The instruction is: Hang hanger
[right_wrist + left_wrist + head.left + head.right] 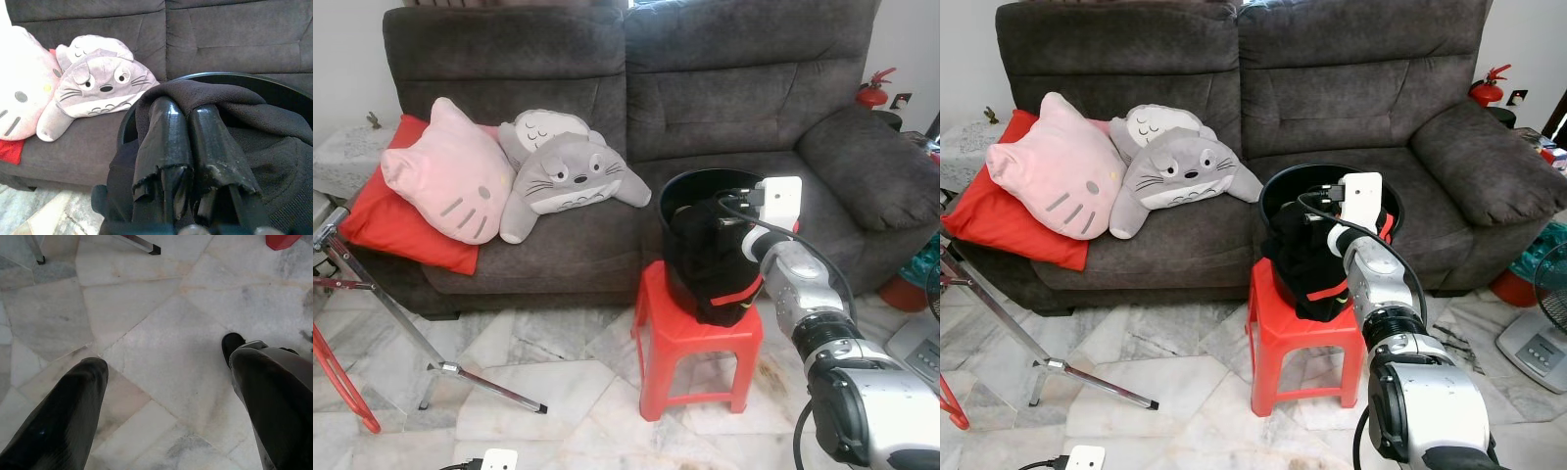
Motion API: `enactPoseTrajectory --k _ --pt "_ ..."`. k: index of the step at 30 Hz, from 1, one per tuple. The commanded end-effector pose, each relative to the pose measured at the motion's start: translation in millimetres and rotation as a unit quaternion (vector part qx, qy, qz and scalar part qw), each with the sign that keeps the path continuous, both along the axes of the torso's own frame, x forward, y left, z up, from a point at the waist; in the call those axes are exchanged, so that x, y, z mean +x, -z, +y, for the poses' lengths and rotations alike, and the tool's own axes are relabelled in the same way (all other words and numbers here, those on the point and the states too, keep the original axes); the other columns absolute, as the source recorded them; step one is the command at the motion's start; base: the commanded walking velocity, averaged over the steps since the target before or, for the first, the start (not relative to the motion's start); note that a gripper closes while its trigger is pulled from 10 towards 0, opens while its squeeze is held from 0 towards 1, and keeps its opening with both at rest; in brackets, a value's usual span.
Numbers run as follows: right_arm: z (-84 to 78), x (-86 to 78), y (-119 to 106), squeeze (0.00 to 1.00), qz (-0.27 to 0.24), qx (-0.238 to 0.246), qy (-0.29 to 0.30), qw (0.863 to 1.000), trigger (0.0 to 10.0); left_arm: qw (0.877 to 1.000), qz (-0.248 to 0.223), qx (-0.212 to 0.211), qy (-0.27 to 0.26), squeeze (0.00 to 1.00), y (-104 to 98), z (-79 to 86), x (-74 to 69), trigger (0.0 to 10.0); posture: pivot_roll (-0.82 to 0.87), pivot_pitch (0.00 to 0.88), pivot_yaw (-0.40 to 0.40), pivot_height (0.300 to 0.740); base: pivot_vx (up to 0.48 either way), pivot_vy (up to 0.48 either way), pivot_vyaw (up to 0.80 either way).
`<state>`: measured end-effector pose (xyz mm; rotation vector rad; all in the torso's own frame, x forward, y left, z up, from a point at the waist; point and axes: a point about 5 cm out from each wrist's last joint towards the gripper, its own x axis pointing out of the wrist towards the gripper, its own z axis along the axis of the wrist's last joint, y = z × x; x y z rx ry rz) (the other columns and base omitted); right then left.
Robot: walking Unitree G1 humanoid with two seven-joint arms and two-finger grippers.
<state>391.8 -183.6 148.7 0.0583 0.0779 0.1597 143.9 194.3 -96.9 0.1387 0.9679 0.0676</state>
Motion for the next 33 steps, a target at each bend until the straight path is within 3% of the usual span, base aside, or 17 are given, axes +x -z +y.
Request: enactPoseTrajectory --k 1,8,25,33 --pt "-0.6 0.5 -3.4 0.0 -0.01 0.002 0.002 1.0 0.0 1.0 0.007 0.004 0.005 0.0 0.8 2.4 -2.5 10.0 -0.13 0.0 0.085 0.74 0.0 0.0 0.0" --pt "2.6 0.3 -2.4 0.0 -0.01 0.003 -0.002 1.0 0.0 1.0 0.01 0.005 0.006 0.0 1.0 2.7 -2.8 10.0 -0.13 0.0 0.086 0.74 0.0 0.0 0.0" --pt "0.8 0.4 -3.4 0.0 -0.011 0.001 -0.002 1.0 0.0 1.0 0.011 0.008 0.008 0.0 0.9 3.2 -2.6 10.0 -0.13 0.0 0.086 0.74 0.276 0.0 0.0" --pt "9.8 0.2 -4.3 0.0 -0.02 0.0 -0.033 0.999 0.0 1.0 0.012 0.009 0.01 0.0 0.9 3.3 -2.7 10.0 -0.13 0.0 0.087 0.74 0.328 0.0 0.0"
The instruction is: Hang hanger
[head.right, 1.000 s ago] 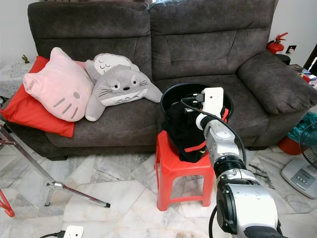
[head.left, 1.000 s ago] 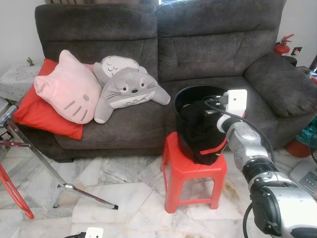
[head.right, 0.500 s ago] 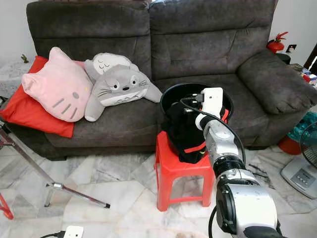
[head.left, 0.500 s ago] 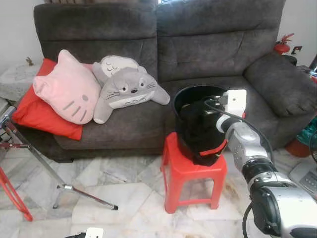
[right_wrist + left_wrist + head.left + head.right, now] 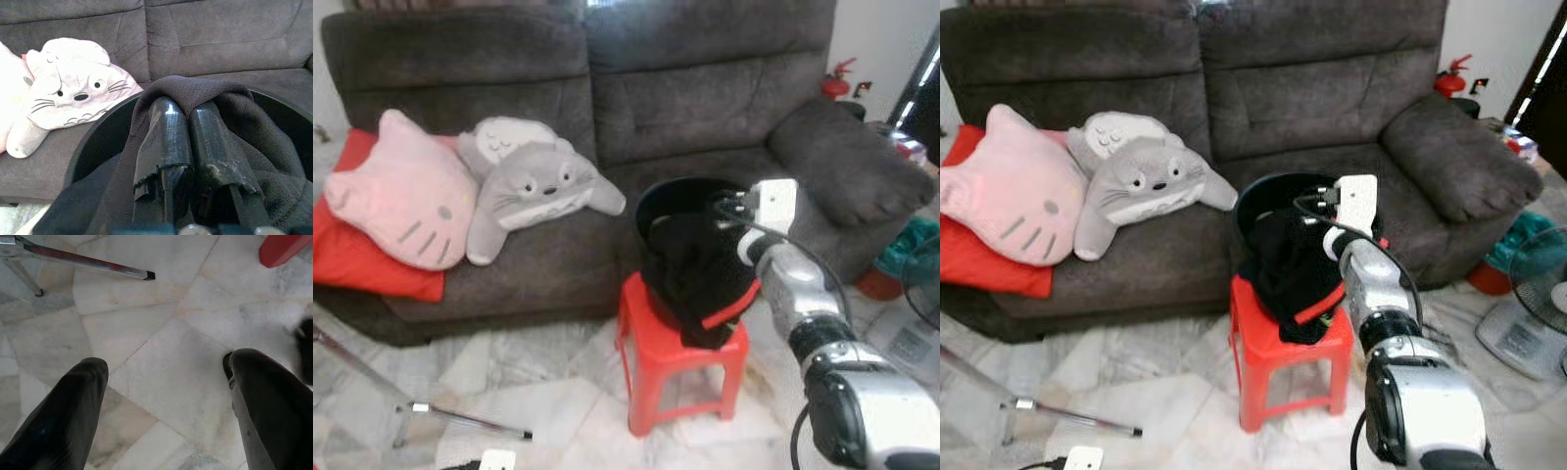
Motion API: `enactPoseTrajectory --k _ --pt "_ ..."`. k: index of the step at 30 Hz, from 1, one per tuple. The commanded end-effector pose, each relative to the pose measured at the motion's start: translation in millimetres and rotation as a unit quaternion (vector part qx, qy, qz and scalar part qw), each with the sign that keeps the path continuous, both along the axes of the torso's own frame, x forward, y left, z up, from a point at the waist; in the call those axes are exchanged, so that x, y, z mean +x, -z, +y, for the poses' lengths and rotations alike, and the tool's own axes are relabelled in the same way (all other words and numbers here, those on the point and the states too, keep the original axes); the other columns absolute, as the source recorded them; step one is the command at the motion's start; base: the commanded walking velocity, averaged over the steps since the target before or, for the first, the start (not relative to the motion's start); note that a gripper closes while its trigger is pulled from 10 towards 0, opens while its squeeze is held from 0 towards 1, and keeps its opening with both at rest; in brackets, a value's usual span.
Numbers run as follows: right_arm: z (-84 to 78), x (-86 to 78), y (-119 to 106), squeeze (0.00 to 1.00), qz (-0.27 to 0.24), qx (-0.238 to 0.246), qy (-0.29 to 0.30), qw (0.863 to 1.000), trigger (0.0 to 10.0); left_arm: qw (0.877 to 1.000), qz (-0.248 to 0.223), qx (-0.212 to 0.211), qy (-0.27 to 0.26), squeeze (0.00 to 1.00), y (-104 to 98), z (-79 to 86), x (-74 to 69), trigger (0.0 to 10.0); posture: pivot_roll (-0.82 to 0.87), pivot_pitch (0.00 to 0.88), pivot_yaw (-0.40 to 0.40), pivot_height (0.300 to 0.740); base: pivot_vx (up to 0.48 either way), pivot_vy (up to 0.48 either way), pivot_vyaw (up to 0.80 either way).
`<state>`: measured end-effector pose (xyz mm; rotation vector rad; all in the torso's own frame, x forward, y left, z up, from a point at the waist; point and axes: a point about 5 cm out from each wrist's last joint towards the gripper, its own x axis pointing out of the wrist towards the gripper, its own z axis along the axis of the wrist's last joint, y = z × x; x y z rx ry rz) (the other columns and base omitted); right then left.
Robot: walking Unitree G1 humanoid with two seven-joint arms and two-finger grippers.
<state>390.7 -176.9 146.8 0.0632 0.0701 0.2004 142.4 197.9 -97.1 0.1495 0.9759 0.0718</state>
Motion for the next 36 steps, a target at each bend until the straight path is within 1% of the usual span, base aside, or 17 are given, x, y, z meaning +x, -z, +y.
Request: enactPoseTrajectory --k 1,4,9,10,11,12,15,16,17,19,21,22,24,25,27,28,36 --pt "4.4 1.2 -6.6 0.0 -0.018 -0.003 -0.018 1.0 0.0 1.0 0.008 0.004 0.009 0.0 0.8 -0.3 -1.2 10.0 -0.13 0.0 0.087 0.74 0.326 0.0 0.0" --pt "16.9 -0.2 -6.3 0.0 -0.023 -0.006 -0.067 0.997 0.0 1.0 0.008 0.004 0.01 0.0 0.7 -0.1 -1.1 10.0 -0.13 0.0 0.086 0.74 0.33 0.0 0.0" --pt "22.8 -1.6 -3.8 0.0 -0.019 -0.01 -0.089 0.996 0.0 1.0 0.008 0.004 0.011 0.0 0.7 -0.1 -1.1 10.0 -0.13 0.0 0.086 0.74 0.33 0.0 0.0" --pt "34.1 -5.1 1.3 0.0 -0.014 -0.018 -0.132 0.991 0.0 1.0 0.009 0.004 0.012 0.0 0.8 0.0 -1.1 10.0 -0.13 0.0 0.086 0.74 0.3 0.0 0.0" --pt "34.1 -5.1 1.3 0.0 -0.014 -0.018 -0.132 0.991 0.0 1.0 0.009 0.004 0.012 0.0 0.8 0.0 -1.1 10.0 -0.13 0.0 0.086 0.74 0.3 0.0 0.0" --pt "41.3 -7.7 4.6 0.0 -0.011 -0.025 -0.157 0.987 0.0 1.0 0.009 0.004 0.013 0.0 0.8 0.0 -1.2 10.0 -0.13 0.0 0.086 0.74 0.0 0.0 0.0" --pt "50.8 -11.4 10.5 0.0 -0.001 -0.024 -0.182 0.983 0.0 1.0 0.01 0.003 0.014 0.0 0.8 -0.3 -1.1 10.0 -0.13 0.0 0.084 0.74 0.0 0.0 0.0" --pt "50.8 -11.4 10.5 0.0 -0.001 -0.024 -0.182 0.983 0.0 1.0 0.01 0.003 0.014 0.0 0.8 -0.3 -1.1 10.0 -0.13 0.0 0.084 0.74 0.0 0.0 0.0" --pt "58.1 -15.4 15.6 0.0 0.006 -0.027 -0.206 0.978 0.0 1.0 0.01 0.002 0.014 0.0 0.9 -0.6 -1.2 10.0 -0.13 0.0 0.083 0.74 0.0 0.0 0.0" --pt "64.8 -20.3 20.8 0.0 0.009 -0.03 -0.226 0.974 6.2 1.0 0.011 -0.002 0.015 0.0 1.1 -1.1 -1.5 10.0 -0.13 0.0 0.082 0.74 0.0 0.0 0.0" --pt "70.5 -26.4 25.8 0.0 0.011 -0.023 -0.241 0.97 4.6 1.0 0.012 -0.003 0.015 0.0 1.3 -1.2 -2.0 10.0 -0.13 0.0 0.082 0.74 0.0 0.0 0.0" --pt "71.1 -27.3 26.5 0.0 0.011 -0.022 -0.242 0.97 4.6 1.0 0.012 -0.003 0.014 0.0 1.4 -1.2 -2.0 10.0 -0.14 0.0 0.082 0.74 0.0 0.0 0.0" --pt "72.7 -29.8 28.0 0.0 0.011 -0.023 -0.247 0.969 3.7 1.0 0.013 -0.003 0.017 0.0 1.3 -1.3 -1.8 10.0 -0.14 0.0 0.083 0.74 0.0 0.0 0.0" --pt "73.0 -31.0 28.6 0.0 0.011 -0.023 -0.249 0.968 3.7 1.0 0.013 -0.002 0.017 0.0 1.3 -1.3 -1.7 10.0 -0.14 0.0 0.083 0.74 0.0 0.0 0.0" --pt "73.2 -33.2 29.5 0.0 0.012 -0.022 -0.25 0.968 4.8 1.0 0.013 -0.002 0.017 0.0 1.3 -1.3 -1.6 10.0 -0.14 0.0 0.083 0.74 0.0 0.0 0.0" --pt "73.4 -35.2 30.0 0.0 0.014 -0.023 -0.249 0.968 10.0 1.0 0.013 -0.001 0.017 0.0 1.3 -1.2 -1.6 10.0 -0.14 0.0 0.083 0.74 0.0 0.0 0.0" --pt "73.1 -43.4 29.0 0.0 0.018 -0.033 -0.241 0.97 10.0 1.0 0.011 -0.001 0.014 0.0 1.1 -1.6 -0.9 10.0 -0.14 0.0 0.08 0.74 0.0 0.0 0.0"
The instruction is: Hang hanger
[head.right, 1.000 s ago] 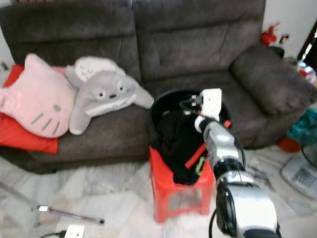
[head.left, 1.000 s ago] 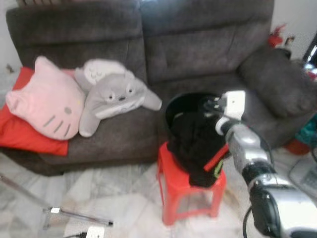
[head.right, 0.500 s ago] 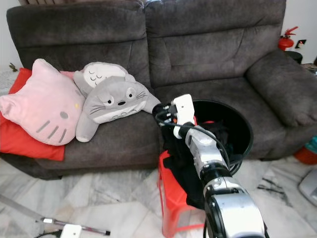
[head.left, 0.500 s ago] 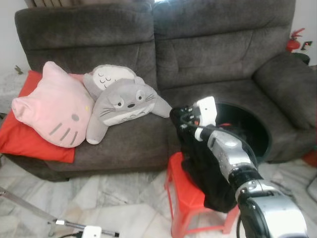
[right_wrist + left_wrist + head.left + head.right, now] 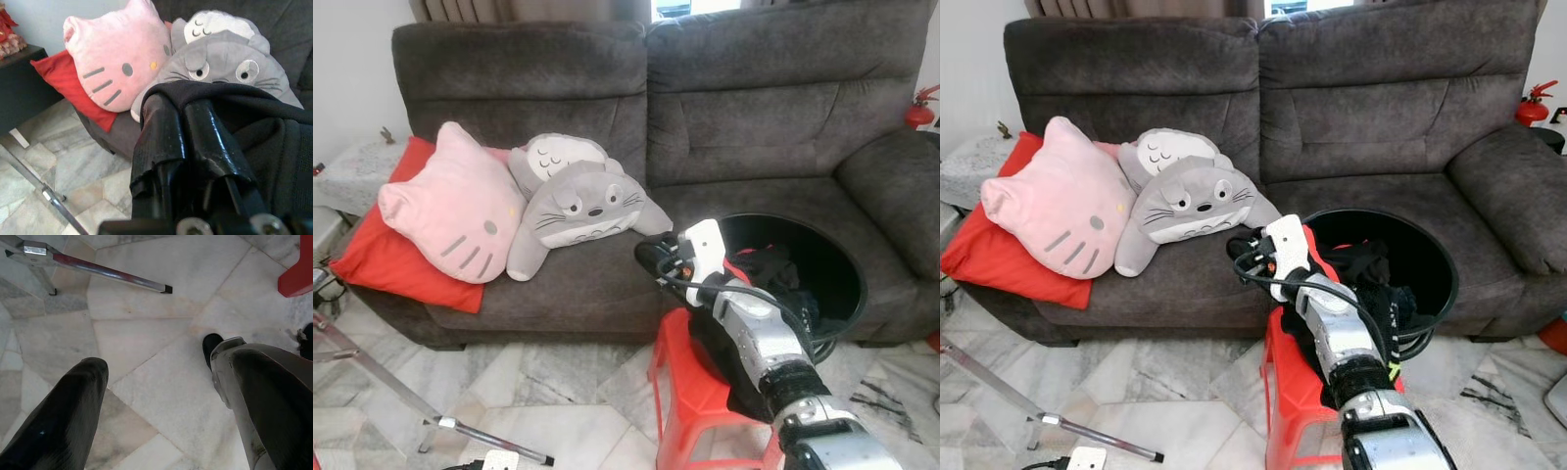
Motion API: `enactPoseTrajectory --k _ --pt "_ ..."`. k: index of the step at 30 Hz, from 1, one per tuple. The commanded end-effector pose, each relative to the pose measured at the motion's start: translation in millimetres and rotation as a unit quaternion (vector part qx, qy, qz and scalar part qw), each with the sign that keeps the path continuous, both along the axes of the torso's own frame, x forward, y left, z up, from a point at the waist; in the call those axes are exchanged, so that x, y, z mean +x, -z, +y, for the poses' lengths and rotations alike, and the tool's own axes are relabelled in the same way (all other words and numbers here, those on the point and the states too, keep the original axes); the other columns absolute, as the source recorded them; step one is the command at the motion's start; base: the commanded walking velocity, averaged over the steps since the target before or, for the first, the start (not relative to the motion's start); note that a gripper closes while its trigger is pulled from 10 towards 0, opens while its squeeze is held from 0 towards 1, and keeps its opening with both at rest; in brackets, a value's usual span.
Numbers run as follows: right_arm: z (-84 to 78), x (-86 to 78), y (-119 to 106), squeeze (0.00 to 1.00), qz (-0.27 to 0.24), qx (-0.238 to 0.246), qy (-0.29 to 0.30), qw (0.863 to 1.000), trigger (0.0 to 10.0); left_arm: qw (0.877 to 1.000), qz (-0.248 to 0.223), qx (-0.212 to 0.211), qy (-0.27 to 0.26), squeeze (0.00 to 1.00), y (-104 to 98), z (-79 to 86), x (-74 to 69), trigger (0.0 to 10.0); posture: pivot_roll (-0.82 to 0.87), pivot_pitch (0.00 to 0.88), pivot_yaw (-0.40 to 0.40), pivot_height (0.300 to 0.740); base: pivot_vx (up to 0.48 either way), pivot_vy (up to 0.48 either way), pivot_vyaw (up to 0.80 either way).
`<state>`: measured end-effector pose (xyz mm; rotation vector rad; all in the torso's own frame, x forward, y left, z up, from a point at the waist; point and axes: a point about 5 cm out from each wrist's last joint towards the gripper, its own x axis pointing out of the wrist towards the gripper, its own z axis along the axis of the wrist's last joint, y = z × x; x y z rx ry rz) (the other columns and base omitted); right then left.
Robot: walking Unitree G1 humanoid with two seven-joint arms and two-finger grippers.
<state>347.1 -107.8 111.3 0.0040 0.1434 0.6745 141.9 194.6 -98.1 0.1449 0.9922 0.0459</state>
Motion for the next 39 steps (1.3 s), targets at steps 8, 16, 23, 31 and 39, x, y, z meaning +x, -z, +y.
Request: enactPoseTrajectory --k 8,16,23,31,39 --pt "-26.6 -9.4 11.7 0.0 0.071 -0.023 0.16 0.984 10.0 1.0 0.003 0.008 0.007 0.0 0.0 1.8 -0.4 10.0 -0.15 0.0 0.078 0.74 0.0 0.0 0.0" --pt "-11.0 -33.3 -14.2 0.0 0.095 0.021 0.121 0.988 10.0 1.0 0.004 0.012 0.004 0.0 0.2 3.2 -1.6 10.0 -0.14 0.0 0.077 0.74 0.0 0.0 0.0" --pt "-3.8 -57.2 -28.5 0.0 0.086 -0.036 0.041 0.995 10.0 1.0 0.003 0.012 0.006 0.0 0.0 3.2 -0.9 10.0 -0.15 0.0 0.073 0.74 0.0 0.0 0.0" --pt "-25.9 -74.5 -21.5 0.0 0.134 -0.075 0.142 0.978 10.0 1.0 0.004 0.011 0.008 0.0 -0.2 2.9 0.0 10.0 -0.16 0.0 0.073 0.74 0.0 0.0 0.0" --pt "-33.8 -79.1 -6.8 1.0 0.178 -0.074 0.158 0.969 10.0 1.0 0.003 0.011 0.007 0.0 -0.3 2.6 0.4 10.0 -0.16 0.0 0.071 0.74 0.0 0.0 0.0"
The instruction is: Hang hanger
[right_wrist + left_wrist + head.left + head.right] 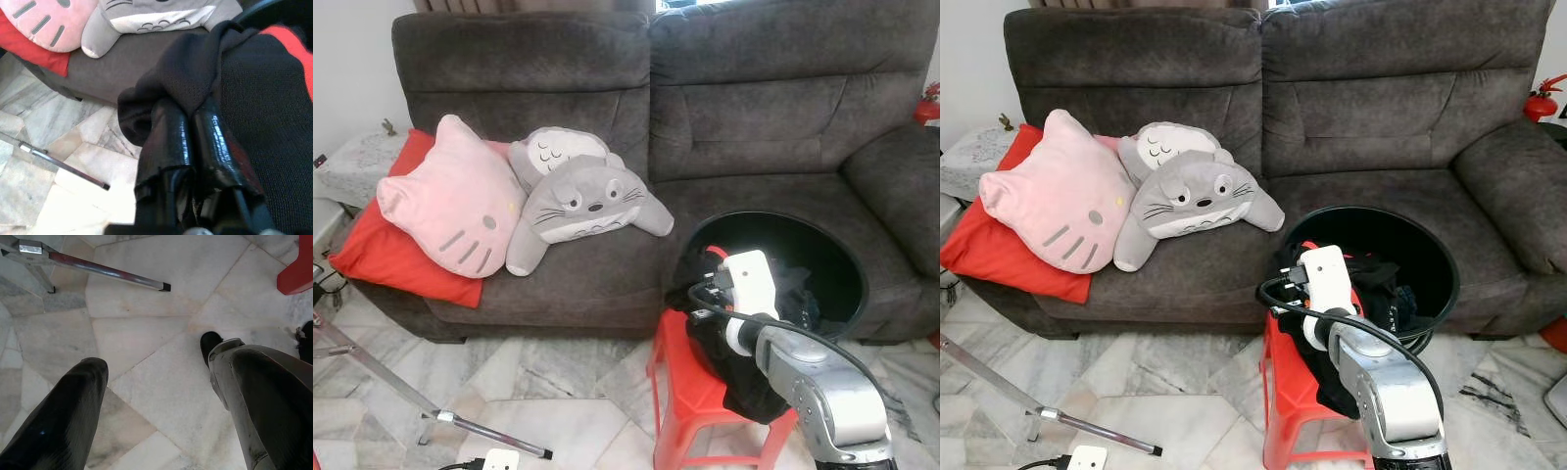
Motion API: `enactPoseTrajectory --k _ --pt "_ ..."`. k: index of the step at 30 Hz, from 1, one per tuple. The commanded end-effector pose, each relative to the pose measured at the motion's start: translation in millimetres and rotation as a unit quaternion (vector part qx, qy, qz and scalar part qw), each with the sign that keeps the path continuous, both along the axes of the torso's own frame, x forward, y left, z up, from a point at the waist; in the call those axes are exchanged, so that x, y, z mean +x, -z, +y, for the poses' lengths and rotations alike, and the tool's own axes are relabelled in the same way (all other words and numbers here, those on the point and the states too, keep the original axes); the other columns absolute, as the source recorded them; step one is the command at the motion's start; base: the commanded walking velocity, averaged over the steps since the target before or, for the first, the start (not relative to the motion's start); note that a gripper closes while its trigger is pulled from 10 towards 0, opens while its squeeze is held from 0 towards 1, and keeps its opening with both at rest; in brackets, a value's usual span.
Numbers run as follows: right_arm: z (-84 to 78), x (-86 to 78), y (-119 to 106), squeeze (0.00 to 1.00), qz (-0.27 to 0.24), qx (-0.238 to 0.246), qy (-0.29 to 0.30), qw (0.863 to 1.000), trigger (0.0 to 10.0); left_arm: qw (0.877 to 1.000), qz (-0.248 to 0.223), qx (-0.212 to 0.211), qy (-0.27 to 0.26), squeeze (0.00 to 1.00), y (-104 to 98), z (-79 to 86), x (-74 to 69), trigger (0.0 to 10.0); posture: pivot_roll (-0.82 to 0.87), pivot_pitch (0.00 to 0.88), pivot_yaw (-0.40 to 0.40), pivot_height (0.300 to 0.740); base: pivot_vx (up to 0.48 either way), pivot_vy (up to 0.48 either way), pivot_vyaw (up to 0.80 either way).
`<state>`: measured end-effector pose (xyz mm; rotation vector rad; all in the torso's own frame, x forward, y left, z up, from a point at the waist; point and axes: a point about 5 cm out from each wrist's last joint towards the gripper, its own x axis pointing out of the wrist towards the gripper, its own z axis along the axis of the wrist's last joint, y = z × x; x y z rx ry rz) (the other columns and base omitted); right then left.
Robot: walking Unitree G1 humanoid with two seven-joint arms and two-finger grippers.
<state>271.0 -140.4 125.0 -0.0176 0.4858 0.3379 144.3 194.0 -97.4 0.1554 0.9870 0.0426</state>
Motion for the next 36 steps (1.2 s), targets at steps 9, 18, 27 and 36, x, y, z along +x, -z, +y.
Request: enactPoseTrajectory --k 9,18,27,36 --pt "9.0 -7.2 0.5 1.0 0.012 0.029 -0.032 0.999 10.0 1.0 0.006 0.008 0.004 0.0 0.5 3.6 -2.3 10.0 -0.16 0.0 0.072 0.74 0.0 0.0 0.0" --pt "3.9 -5.5 -9.1 1.0 -0.018 0.046 -0.006 0.999 10.0 1.0 0.002 0.013 0.0 0.0 0.2 3.5 -1.8 10.0 -0.17 0.0 0.069 0.74 0.0 0.0 0.0" --pt "2.2 -10.2 -28.3 1.0 -0.135 -0.027 -0.02 0.99 10.0 1.0 0.0 0.015 -0.003 0.0 0.0 3.6 -1.7 10.0 -0.17 0.0 0.067 0.74 0.0 0.0 0.0" --pt "-13.4 -0.2 -33.6 0.0 -0.204 -0.018 0.049 0.978 10.0 1.0 -0.002 0.015 -0.007 0.0 -0.1 3.6 -1.6 10.0 -0.17 0.0 0.068 0.74 0.0 0.0 0.0"
